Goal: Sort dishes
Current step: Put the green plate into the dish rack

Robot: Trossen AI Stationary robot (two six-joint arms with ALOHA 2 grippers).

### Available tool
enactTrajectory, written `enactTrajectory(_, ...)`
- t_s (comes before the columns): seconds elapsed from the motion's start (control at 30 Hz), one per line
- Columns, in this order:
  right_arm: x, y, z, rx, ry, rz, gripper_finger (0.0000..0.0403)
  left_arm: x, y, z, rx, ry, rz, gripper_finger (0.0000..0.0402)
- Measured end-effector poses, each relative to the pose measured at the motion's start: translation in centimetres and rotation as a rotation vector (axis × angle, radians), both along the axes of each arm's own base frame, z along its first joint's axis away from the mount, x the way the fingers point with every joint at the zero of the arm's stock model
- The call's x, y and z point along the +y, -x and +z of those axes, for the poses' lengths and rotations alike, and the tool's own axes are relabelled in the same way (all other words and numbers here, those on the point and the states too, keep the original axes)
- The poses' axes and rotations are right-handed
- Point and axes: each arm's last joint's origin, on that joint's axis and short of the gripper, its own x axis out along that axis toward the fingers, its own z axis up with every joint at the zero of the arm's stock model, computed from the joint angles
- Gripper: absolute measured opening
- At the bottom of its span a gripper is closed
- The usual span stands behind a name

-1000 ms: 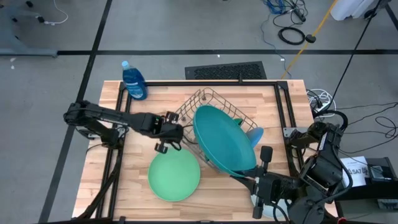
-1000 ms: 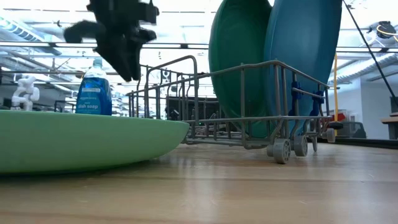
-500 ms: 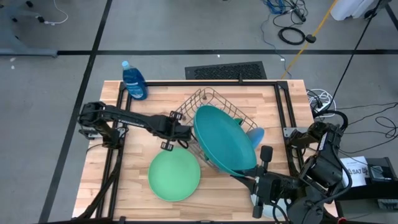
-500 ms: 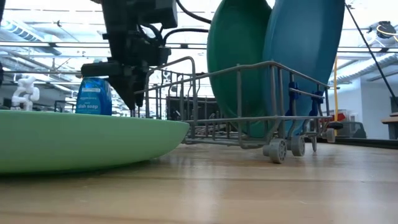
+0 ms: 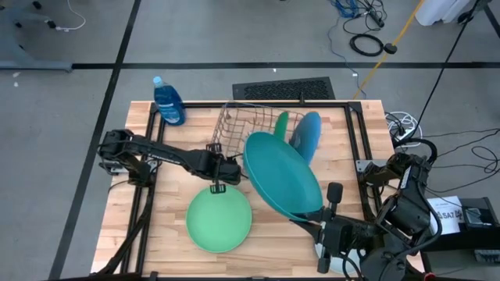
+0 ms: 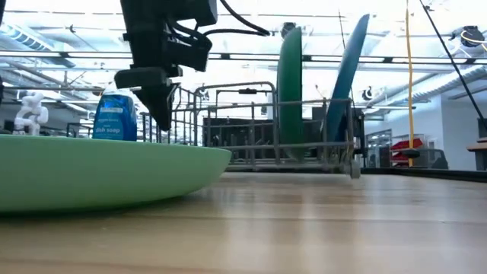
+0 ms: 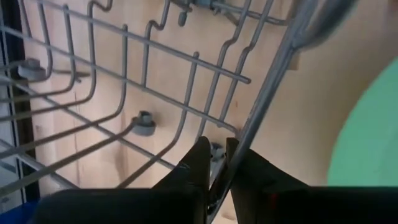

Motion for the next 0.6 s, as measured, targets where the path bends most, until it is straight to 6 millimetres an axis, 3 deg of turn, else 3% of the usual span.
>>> enactTrajectory(0.33, 0.0, 0.0, 0.0, -0.018, -0.035, -0.025, 0.0013, -1.8, -0.2, 0.1, -0.057, 0.004, -0.014, 0.0051)
enactTrajectory(0.5, -0.1, -0.1, -0.1, -0.079, -0.093, -0.111, 0.0012, -2.6, -0.3, 0.5, -0.093, 0.013, -0.001, 0.0054)
enactTrajectory(0.6, 0.2, -0.4, -1.0, -0.111, -0.113, -0.173, 0.0011, -3.0, -0.7, 1.0, -0.132, 0.049, 0.015, 0.0075)
